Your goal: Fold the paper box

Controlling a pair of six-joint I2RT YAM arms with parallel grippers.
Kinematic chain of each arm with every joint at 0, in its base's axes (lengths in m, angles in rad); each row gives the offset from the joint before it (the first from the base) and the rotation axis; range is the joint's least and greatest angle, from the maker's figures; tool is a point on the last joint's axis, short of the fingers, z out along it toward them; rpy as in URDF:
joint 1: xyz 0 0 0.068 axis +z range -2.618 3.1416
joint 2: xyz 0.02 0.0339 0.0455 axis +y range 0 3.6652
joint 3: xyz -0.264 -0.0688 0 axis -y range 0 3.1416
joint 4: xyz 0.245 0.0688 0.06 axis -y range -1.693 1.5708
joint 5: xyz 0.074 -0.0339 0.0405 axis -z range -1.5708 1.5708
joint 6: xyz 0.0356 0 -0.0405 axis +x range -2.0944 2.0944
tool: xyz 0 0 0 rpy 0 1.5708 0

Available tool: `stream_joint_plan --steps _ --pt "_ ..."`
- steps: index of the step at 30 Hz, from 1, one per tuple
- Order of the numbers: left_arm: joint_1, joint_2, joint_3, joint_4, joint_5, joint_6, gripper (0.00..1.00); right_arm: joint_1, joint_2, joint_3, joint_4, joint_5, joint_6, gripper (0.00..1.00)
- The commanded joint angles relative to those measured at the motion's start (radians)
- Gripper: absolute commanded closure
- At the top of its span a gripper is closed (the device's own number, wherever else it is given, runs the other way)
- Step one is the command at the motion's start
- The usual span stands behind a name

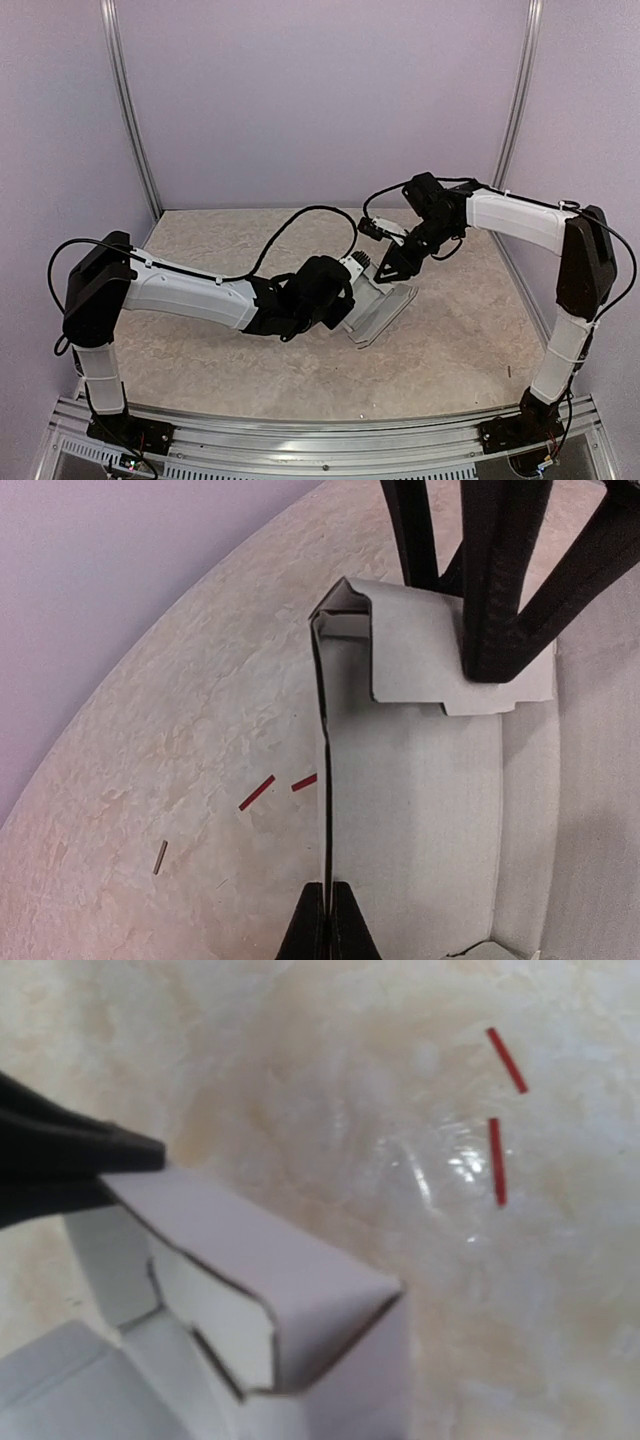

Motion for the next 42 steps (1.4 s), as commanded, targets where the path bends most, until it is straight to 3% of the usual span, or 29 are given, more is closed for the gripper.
stream_joint_plan --steps 1,5,16,35,42 --pt "-0.012 -0.012 0.023 0.018 0.013 -0.022 1.0 0.05 -0.059 -0.044 0.094 0.131 0.008 0.67" --pt "-0.013 -0.018 0.023 0.018 0.02 -0.033 1.0 0.09 -0.079 -0.079 0.14 0.195 0.007 0.7" --pt "-0.013 -0.015 0.04 0.024 0.041 -0.095 1.0 0.178 -0.131 -0.177 0.313 0.444 0.044 0.89" --pt "-0.006 -0.083 -0.003 0.099 0.102 -0.199 1.0 0.277 -0.115 -0.239 0.525 0.904 -0.003 0.92" --pt "-0.001 -0.118 -0.028 0.124 0.117 -0.218 0.86 0.277 -0.113 -0.24 0.551 0.905 -0.028 0.93"
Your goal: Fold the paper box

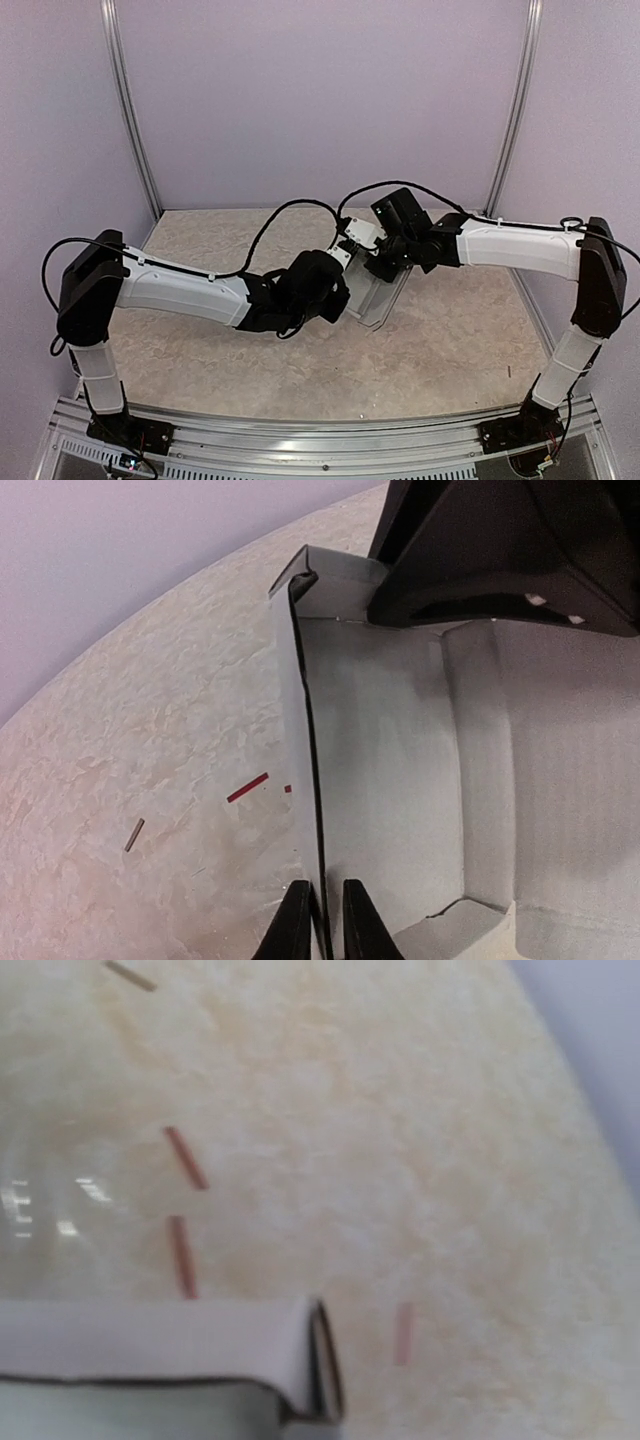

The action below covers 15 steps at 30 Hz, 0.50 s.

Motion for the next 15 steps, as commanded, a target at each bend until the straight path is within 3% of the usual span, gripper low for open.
stream_joint_plan --steps 1,7,15 --pt "-0.02 -0.1 -0.014 0.098 0.099 -0.038 0.84 0.009 0.008 -0.029 0.086 0.116 -0.064 0.93" --pt "-0.017 -0.145 -0.053 0.134 0.136 -0.045 0.65 0.007 0.022 -0.034 0.089 0.053 -0.084 0.92" --pt "-0.013 -0.299 -0.196 0.1 0.123 -0.083 0.6 -0.01 0.023 -0.067 0.01 -0.162 -0.083 0.9"
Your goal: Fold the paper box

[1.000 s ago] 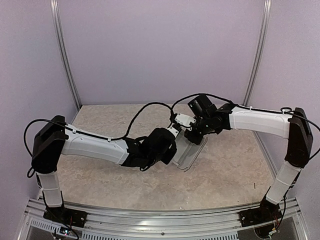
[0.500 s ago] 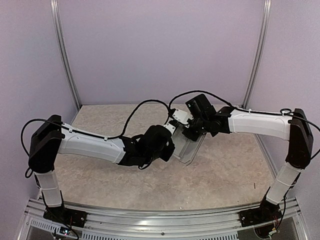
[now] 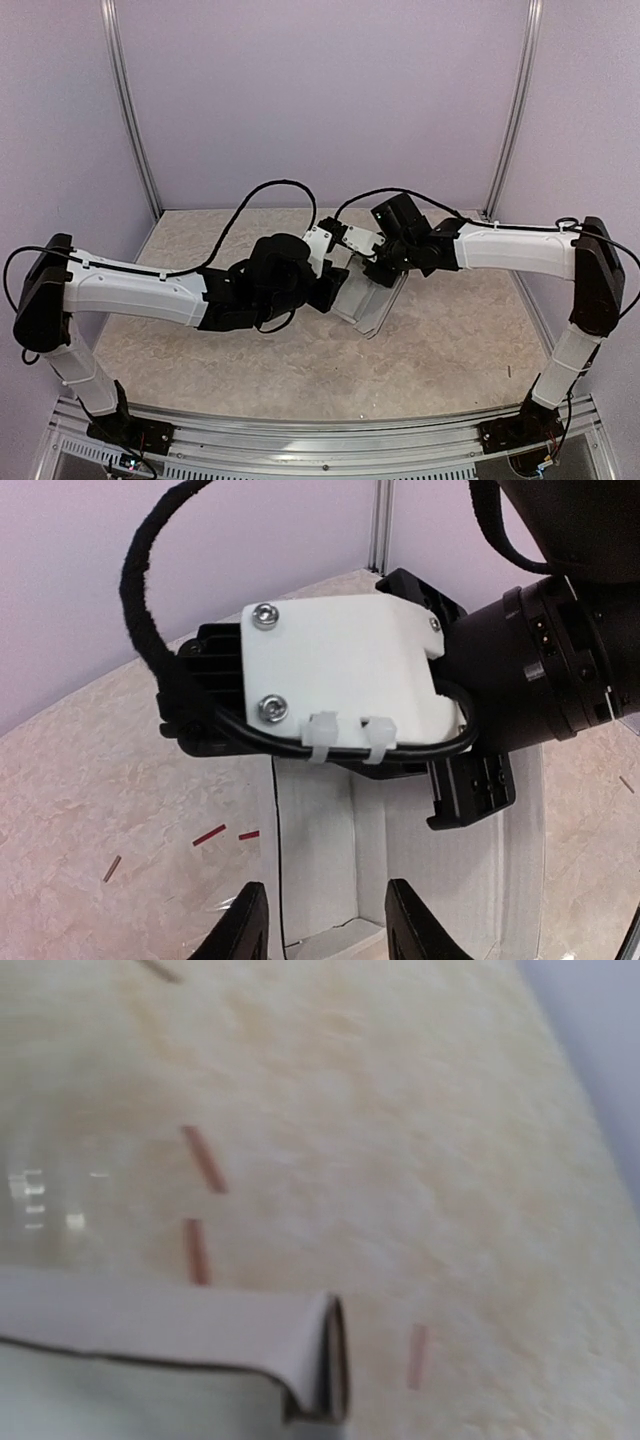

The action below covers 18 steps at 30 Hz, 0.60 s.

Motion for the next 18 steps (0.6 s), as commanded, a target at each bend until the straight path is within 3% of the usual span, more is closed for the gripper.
stream_joint_plan --steps 1,6,13,18 --pt "0.005 -0.119 -0.112 -0.012 0.006 -0.037 0.6 -0.009 0.007 -0.056 -0.034 -0.148 -0.019 0.9" --pt "0.064 -0.167 -0.19 -0.023 0.082 -0.126 0.61 -0.008 -0.006 -0.127 0.015 -0.248 -0.047 0.89" --pt "0.161 -0.047 -0.18 0.029 0.331 -0.181 0.67 -0.009 -0.018 -0.212 0.12 -0.46 -0.063 0.89" --pt "0.171 -0.002 -0.159 0.036 0.407 -0.167 0.77 -0.009 0.023 -0.187 0.106 -0.487 -0.044 0.89"
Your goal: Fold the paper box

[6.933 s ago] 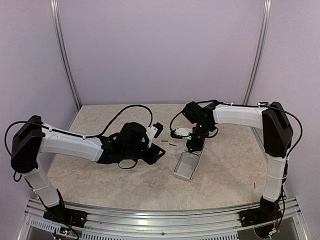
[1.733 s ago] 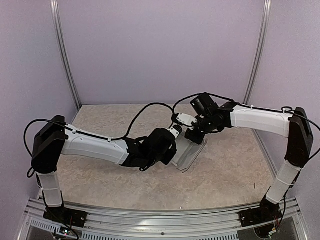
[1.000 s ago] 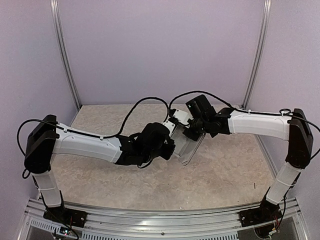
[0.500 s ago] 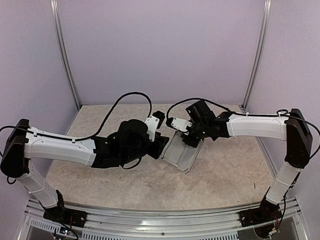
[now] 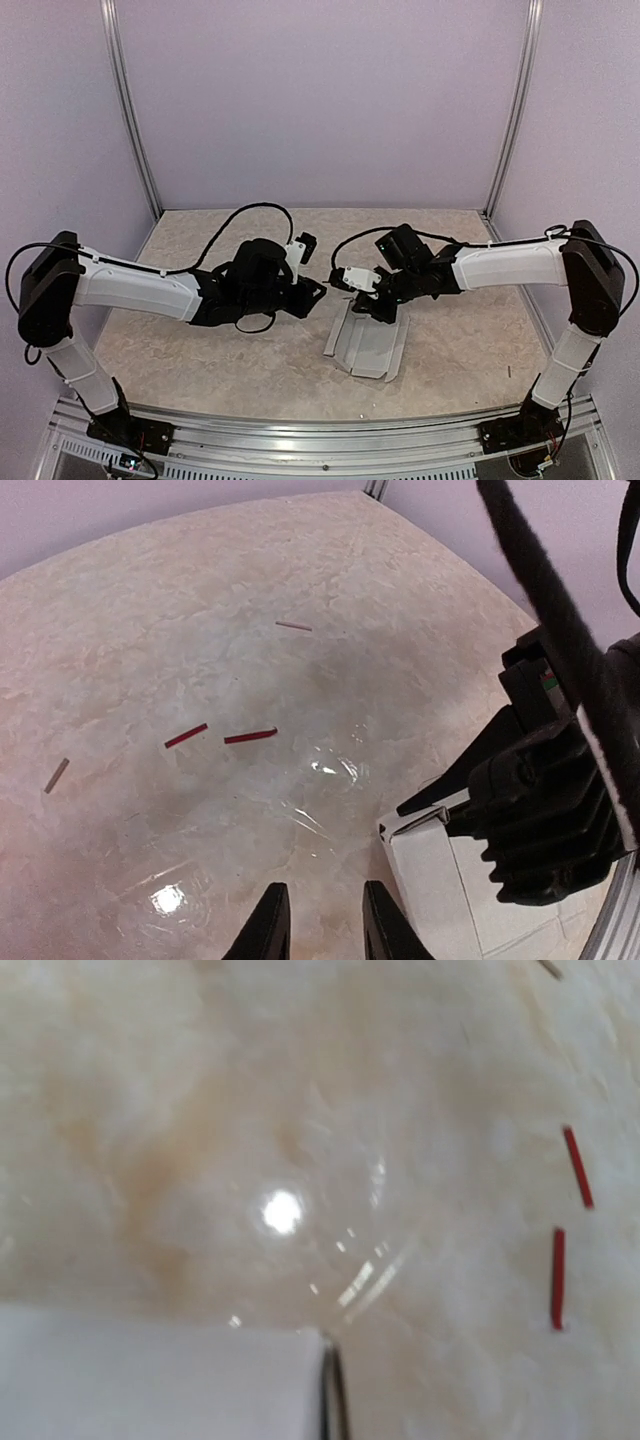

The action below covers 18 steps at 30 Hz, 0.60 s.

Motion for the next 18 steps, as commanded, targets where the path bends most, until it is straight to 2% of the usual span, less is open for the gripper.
stream_joint_plan --steps 1,6,18 --pt "0.007 0.035 0.019 0.01 0.13 -0.007 0.78 -0.009 0.022 0.01 0.035 -0.075 0.007 0.88" --pt "0.006 0.085 0.067 -0.011 0.186 0.001 0.82 -0.008 0.022 0.012 0.038 -0.082 0.013 0.88" --pt "0.022 0.149 0.102 0.029 0.276 -0.027 0.82 -0.012 0.033 -0.059 0.114 -0.061 -0.017 0.89"
